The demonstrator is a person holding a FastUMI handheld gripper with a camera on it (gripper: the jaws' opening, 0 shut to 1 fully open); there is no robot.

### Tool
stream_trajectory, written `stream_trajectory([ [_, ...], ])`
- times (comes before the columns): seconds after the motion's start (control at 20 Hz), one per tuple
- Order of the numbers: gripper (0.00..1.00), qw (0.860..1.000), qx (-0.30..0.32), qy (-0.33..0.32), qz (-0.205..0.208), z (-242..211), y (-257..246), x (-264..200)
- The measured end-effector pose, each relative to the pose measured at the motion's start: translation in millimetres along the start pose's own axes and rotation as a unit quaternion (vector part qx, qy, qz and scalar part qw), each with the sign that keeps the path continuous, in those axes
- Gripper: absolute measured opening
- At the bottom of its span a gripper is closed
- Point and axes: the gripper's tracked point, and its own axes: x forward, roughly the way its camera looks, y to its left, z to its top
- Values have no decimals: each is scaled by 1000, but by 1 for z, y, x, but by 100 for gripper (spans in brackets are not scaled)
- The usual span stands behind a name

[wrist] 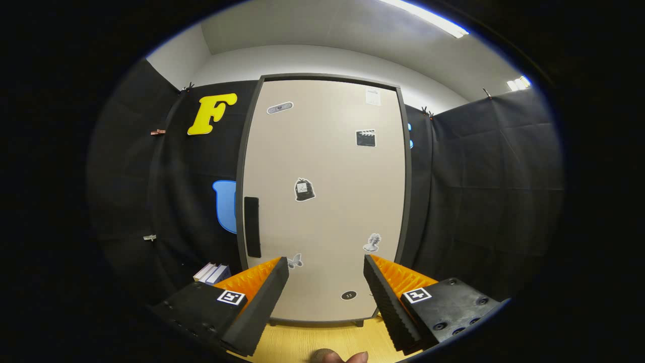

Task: Open the shoe cabinet door, grab the shoes and put them into the shoe cabinet, then close the shoe cabinet door.

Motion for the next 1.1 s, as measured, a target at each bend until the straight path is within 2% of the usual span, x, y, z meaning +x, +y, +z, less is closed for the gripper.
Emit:
stream_trajectory([
  [0.5, 97, 999, 21, 5, 36, -10, 77, 46],
  [0.8, 97, 999, 9, 9, 44, -25, 117, 103],
  [1.1, 98, 999, 10, 18, 42, -35, 134, 159],
])
